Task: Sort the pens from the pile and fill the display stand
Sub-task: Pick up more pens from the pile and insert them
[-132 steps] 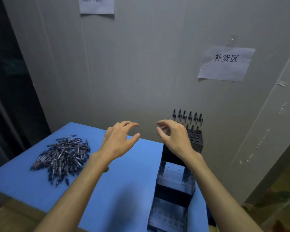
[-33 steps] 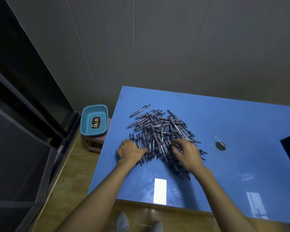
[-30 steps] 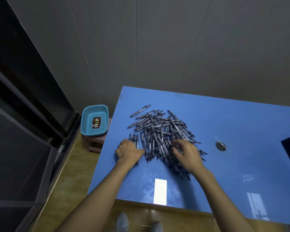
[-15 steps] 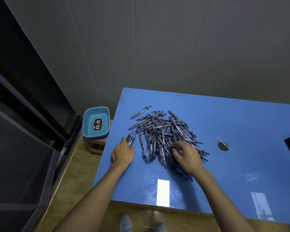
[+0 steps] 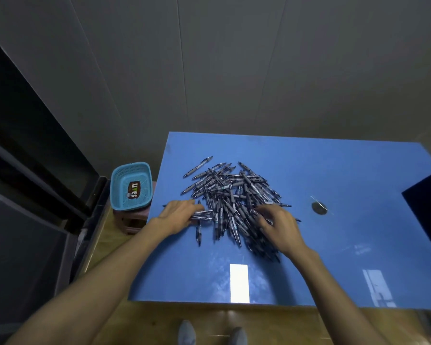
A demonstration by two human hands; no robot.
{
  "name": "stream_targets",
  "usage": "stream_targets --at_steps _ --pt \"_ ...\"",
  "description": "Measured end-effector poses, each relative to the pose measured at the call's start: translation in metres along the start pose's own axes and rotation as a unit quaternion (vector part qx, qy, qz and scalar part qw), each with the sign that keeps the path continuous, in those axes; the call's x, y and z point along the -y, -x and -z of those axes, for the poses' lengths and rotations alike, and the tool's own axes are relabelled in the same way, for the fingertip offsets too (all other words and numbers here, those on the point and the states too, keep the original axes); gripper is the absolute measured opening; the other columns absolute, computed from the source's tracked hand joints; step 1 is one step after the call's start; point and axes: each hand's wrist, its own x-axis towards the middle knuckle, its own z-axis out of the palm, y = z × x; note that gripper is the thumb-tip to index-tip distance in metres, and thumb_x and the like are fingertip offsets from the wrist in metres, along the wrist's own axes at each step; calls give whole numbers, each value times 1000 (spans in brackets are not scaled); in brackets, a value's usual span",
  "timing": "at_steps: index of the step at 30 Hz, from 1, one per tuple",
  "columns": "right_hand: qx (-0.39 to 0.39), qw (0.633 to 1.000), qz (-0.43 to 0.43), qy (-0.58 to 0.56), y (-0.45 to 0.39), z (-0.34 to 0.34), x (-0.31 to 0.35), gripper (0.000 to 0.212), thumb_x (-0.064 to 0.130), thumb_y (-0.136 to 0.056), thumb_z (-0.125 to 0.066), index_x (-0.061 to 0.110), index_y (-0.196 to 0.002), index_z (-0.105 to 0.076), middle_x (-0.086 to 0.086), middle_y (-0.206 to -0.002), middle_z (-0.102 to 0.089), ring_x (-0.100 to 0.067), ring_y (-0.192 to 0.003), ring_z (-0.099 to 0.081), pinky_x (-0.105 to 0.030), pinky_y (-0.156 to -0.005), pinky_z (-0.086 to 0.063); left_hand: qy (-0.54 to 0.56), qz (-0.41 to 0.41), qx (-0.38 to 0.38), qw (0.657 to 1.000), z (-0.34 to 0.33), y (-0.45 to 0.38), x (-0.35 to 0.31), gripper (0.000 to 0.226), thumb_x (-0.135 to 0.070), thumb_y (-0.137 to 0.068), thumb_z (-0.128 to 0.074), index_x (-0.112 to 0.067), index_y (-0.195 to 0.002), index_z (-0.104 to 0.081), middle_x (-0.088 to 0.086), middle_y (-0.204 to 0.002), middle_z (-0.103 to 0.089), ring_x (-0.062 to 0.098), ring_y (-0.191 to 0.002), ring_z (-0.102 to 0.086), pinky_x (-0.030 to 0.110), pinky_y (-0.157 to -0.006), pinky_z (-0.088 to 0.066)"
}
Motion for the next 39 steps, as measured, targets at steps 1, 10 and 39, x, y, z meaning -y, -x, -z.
stream_targets --at_steps 1,10,39 --pt "-1 1000 0 3 1 0 1 22 24 -94 -61 18 -114 -70 1 -111 -70 -20 -98 -65 -36 -82 -53 -23 -12 10 1000 0 1 2 33 -31 -98 -63 -28 -129 -54 6 -110 -57 30 -94 -62 38 -76 -45" --pt "-3 1000 2 8 4 -7 12 23 25 -95 -60 20 -114 -70 2 -114 -70 -18 -104 -64 -37 -87 -52 -148 -85 34 985 9 14 5 25 -1 -97 -50 -15 -118 -51 11 -114 -47 30 -67 -52 40 -62 -35" --pt "-33 999 7 12 -10 -35 58 22 27 -96 -58 20 -113 -70 3 -108 -68 -17 -95 -64 -38 -80 -52 632 175 -221 722 -7 20 0 43 -18 -88 -79 -20 -65 -42 -1 -62 -38 11 -56 -34 22 -56 -32"
